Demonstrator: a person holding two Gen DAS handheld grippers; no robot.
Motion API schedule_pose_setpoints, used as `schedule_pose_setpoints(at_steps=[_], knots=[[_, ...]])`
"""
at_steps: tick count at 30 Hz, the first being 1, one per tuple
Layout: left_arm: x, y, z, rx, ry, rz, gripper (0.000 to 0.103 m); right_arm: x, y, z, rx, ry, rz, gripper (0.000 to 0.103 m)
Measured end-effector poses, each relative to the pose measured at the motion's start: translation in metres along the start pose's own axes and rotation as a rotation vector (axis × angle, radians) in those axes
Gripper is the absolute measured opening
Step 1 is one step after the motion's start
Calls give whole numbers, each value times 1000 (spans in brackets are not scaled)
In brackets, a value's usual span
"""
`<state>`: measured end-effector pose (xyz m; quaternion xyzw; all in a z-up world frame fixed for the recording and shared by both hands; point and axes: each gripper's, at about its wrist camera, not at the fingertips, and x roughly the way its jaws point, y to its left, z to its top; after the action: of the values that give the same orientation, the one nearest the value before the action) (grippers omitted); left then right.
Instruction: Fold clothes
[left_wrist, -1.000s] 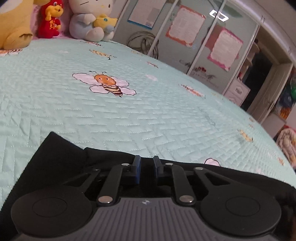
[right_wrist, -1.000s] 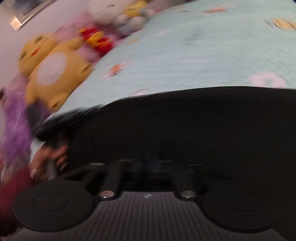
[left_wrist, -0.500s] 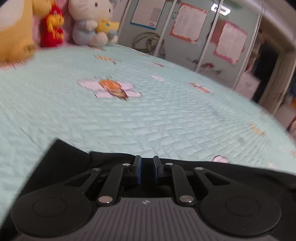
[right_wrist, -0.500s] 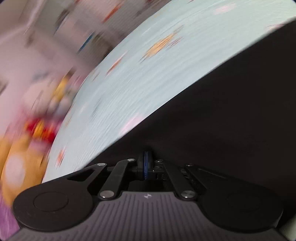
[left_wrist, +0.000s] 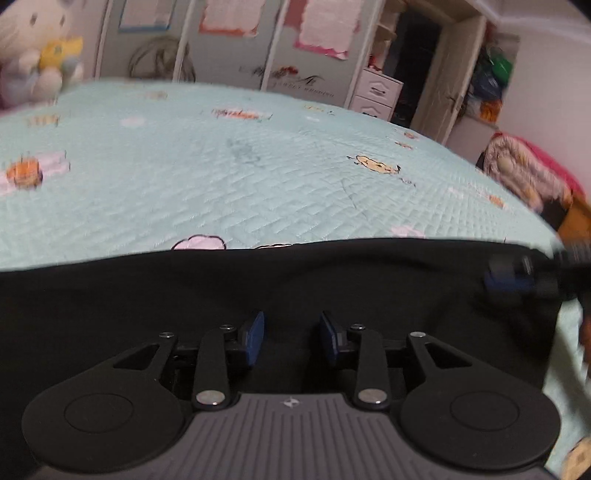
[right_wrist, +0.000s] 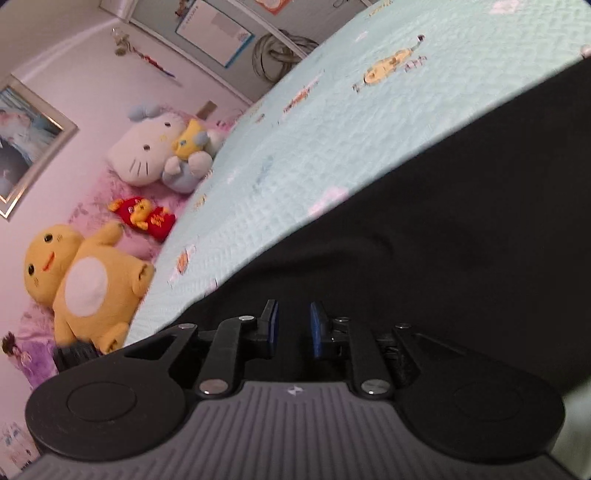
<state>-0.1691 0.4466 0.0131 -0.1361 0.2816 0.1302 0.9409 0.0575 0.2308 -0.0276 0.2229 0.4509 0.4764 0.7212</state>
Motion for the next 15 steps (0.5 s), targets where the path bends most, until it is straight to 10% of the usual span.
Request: schedule_pose_setpoints(at_steps=[2, 4, 9, 11, 15], knots=[[-2, 1, -4, 23, -14, 2, 39, 13, -8, 16, 39, 8, -40, 30], [-2, 9, -4, -5, -12, -17, 39, -3, -34, 24, 154, -88, -49, 7], [2, 8, 13, -18, 34, 6, 38, -55, -106, 38, 470, -373, -57, 8], [-3, 1, 20, -52, 44, 18, 36, -81, -114, 37, 442, -420, -47, 19], [4, -28, 39, -114, 41, -189, 36, -115, -113, 34, 257, -359, -84, 24]])
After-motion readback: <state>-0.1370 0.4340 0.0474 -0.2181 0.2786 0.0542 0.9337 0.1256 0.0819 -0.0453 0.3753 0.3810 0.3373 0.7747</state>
